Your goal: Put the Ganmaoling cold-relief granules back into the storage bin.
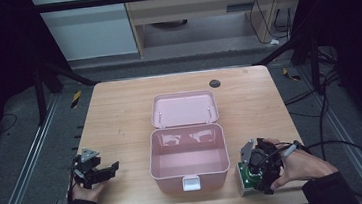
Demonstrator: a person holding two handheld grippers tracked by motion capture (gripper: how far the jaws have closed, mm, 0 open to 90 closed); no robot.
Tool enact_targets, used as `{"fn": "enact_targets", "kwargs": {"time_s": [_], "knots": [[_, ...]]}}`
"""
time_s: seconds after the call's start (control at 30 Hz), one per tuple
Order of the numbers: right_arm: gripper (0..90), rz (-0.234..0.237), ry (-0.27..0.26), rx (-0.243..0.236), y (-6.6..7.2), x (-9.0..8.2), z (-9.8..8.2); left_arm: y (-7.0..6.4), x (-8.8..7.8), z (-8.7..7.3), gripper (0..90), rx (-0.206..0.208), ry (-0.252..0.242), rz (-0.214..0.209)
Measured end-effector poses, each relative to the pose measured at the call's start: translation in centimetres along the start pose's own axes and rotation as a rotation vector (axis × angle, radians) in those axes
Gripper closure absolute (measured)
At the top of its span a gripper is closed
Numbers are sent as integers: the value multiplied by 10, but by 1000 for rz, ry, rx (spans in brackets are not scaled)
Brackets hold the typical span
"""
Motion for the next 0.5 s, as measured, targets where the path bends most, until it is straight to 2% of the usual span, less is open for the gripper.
{"fn": "enact_targets", "kwargs": {"time_s": [0.17, 0.5], "knots": [[30, 17, 16, -1, 1, 3, 1, 0, 0, 0, 239, 5, 3, -1], [44, 44, 38, -6, 1, 21, 2, -1, 1, 0, 239, 8, 4, 1]]}}
Point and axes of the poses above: each handheld gripper's, and its own axes: x roughly forward along the jaws, z roughly out of its top, y roughly to its left, the point moved 1 cm from there along x, roughly forward along the jaws, and after that the axes turned 5 degrees about z, right-handed, at the moved point
